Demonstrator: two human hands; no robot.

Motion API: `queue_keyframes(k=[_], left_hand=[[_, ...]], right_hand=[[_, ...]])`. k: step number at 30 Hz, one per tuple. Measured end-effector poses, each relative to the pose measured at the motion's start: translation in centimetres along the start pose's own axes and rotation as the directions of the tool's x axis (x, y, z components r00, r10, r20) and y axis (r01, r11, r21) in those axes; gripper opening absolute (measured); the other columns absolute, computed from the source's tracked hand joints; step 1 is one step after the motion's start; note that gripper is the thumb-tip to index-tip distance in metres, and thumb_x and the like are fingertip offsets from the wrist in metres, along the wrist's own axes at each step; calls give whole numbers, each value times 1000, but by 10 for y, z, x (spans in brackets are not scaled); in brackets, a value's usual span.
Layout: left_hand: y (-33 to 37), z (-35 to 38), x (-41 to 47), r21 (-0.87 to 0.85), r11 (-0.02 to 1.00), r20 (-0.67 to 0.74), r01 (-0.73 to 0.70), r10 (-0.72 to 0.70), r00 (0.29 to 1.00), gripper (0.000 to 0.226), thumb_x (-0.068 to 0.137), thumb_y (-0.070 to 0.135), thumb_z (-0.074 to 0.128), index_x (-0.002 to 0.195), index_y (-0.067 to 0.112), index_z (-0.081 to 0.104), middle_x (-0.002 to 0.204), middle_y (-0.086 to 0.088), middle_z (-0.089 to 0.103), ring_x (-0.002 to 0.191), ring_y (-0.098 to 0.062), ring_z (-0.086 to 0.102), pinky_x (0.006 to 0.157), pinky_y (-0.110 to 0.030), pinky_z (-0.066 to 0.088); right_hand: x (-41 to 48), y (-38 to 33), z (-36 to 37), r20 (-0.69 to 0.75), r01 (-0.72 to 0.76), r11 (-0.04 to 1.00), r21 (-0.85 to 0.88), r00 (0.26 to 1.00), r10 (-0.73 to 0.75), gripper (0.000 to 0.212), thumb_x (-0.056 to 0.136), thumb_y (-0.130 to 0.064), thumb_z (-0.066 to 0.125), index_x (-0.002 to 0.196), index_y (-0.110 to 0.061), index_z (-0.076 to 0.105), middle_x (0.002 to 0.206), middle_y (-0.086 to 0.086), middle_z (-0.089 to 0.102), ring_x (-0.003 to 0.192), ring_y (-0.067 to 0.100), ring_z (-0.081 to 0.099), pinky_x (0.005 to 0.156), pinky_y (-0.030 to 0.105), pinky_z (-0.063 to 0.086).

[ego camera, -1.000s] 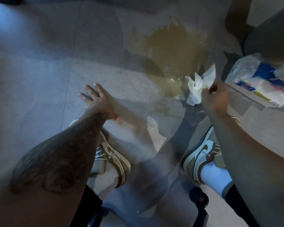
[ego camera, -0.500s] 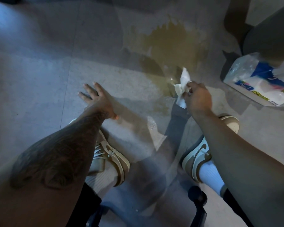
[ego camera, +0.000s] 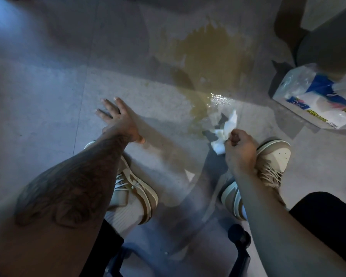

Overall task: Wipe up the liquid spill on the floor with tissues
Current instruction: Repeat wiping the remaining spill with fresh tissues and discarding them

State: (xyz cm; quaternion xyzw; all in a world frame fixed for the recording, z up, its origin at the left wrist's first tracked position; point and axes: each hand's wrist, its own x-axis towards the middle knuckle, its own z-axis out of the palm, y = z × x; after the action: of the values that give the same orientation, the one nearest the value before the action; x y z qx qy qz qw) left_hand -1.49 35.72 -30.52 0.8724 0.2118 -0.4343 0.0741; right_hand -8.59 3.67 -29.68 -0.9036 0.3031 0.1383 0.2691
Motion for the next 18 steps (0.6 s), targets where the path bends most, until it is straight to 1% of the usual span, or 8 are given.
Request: queue_keyframes(k=[2,5,9,11,12,15,18], left_hand=[[0,0,-1,-3,1000,2,-1,1,1000,162,53,42,97,153,12,-27,158,-24,-33,144,-56,-21,113,-70,20],[1,-1,-1,-12,1000,0,3,-3,1000,160,54,41,97,153,13,-26,158,-23,-33,145,-55,-21,112,-70,24],[2,-1,-1,-11,1000,2,8,-8,1000,162,53,41,97,154,14,-26,159,-22,-33,146,-53,-20,110,-70,26],[2,-1,-1,-2,1000,-1,12,-12,1000,162,53,41,97,154,14,-26,159,-22,-32,146,-53,-19,109,-71,27],[2,-1,-1,4,1000,-5,14,-14,1000,161,53,41,98,154,15,-25,159,-21,-32,146,-53,-18,108,-72,27],[0,0,-2,-14,1000,-5,3,-3,1000,160,54,38,98,154,16,-24,159,-20,-34,146,-52,-19,107,-74,26],[-2,0,-2,-45,999,6,-16,16,1000,159,55,35,98,154,17,-25,158,-19,-37,146,-51,-23,107,-76,25]], right_hand=[[-14,3,14,58,16,1000,-15,998,-15,23,87,-15,67,109,-21,66,108,5,62,93,24,60,75,23,37],[-21,-6,30,60,76,997,-3,995,-76,26,83,-10,68,107,-19,67,105,4,62,91,24,60,74,23,39],[-11,-29,37,95,186,983,-13,978,-184,29,86,-12,69,114,-18,67,110,4,62,93,17,59,75,21,38],[-2,-44,41,121,229,973,-19,967,-225,30,86,-12,69,115,-18,67,112,4,62,89,11,56,74,19,36],[3,-52,44,129,245,969,-18,962,-240,30,85,-12,69,114,-18,67,112,4,63,88,11,56,73,19,37],[20,-73,51,120,258,966,29,958,-259,28,83,-9,69,110,-18,68,110,4,64,91,19,63,74,21,41],[30,-87,55,111,284,957,50,951,-288,28,81,-6,67,106,-18,68,108,3,64,89,20,63,74,23,43]])
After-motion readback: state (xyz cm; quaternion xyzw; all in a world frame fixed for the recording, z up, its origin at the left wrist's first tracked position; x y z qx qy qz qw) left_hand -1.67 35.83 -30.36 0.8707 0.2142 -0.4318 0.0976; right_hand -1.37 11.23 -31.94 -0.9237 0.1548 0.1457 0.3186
